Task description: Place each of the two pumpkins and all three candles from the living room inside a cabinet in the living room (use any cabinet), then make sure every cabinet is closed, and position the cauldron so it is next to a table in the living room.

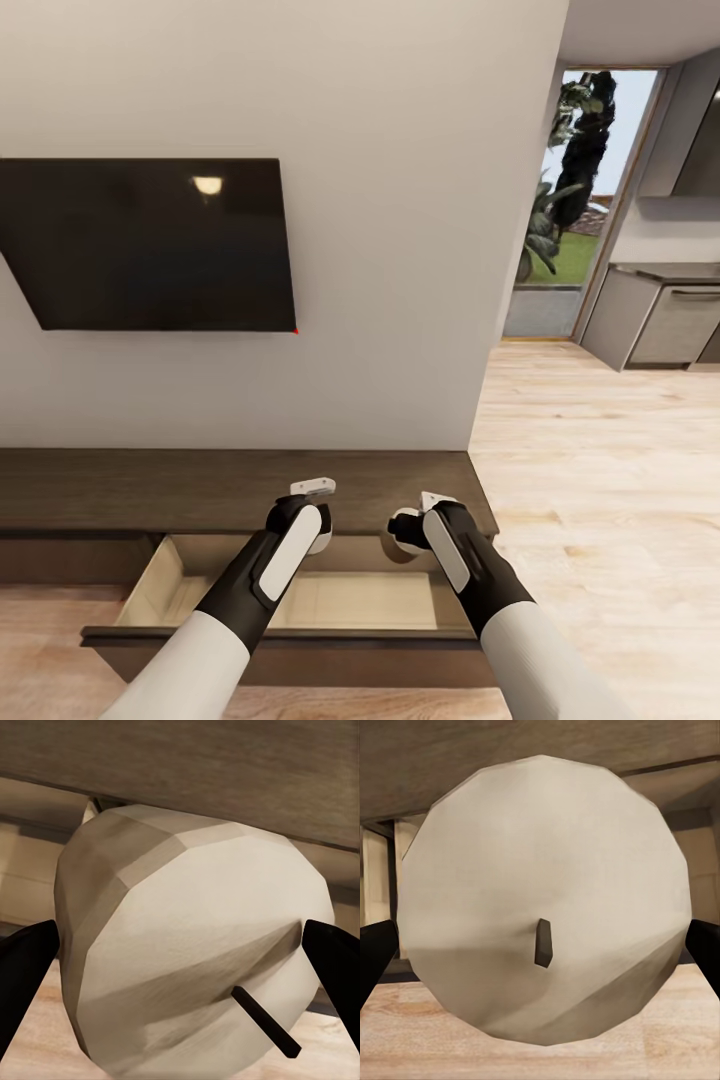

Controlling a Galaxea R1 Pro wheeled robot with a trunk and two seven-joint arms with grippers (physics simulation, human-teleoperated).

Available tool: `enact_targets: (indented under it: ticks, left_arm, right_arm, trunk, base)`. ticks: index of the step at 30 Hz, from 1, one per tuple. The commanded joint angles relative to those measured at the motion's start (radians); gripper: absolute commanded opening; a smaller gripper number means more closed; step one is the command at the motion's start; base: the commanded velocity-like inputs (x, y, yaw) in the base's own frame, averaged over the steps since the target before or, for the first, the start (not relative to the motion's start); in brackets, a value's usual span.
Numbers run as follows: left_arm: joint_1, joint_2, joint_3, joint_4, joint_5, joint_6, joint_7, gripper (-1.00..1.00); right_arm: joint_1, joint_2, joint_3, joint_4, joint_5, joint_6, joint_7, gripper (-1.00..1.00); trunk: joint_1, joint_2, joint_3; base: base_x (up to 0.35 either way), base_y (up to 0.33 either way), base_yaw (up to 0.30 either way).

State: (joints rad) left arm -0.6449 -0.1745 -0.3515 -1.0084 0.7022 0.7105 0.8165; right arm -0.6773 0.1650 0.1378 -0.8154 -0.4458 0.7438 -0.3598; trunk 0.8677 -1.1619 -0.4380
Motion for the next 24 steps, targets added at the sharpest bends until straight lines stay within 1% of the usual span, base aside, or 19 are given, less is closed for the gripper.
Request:
enact_targets:
  ticks: [1, 8, 16, 24]
  left_arm:
    - [-0.001, 0.0, -0.001, -0.001, 0.008, 0.002, 0.011, -1.0]
    - [-0.001, 0.0, -0.001, -0.022, 0.01, 0.004, 0.012, -1.0]
    - [-0.001, 0.0, 0.0, -0.024, 0.011, 0.004, 0.012, -1.0]
    - [-0.001, 0.0, 0.0, -0.024, 0.011, 0.004, 0.012, -1.0]
  right_arm:
    - [-0.001, 0.0, 0.003, -0.001, -0.011, 0.002, -0.01, -1.0]
    - [-0.001, 0.004, 0.003, -0.006, -0.011, 0.002, -0.01, -1.0]
    - [-0.002, 0.007, 0.001, -0.011, -0.021, 0.005, -0.013, -1.0]
    - [-0.002, 0.008, 0.0, -0.011, -0.022, 0.008, -0.018, -1.0]
  trunk:
    - [0.004, -0.008, -0.004]
    - [0.031, -0.057, -0.026]
    - [0.061, -0.113, -0.051]
    - [0.092, -0.169, -0.076]
  base:
    - [0.0, 0.0, 0.0]
    - [0.0, 0.0, 0.0]
    - [0.0, 0.0, 0.0]
    - [0.0, 0.0, 0.0]
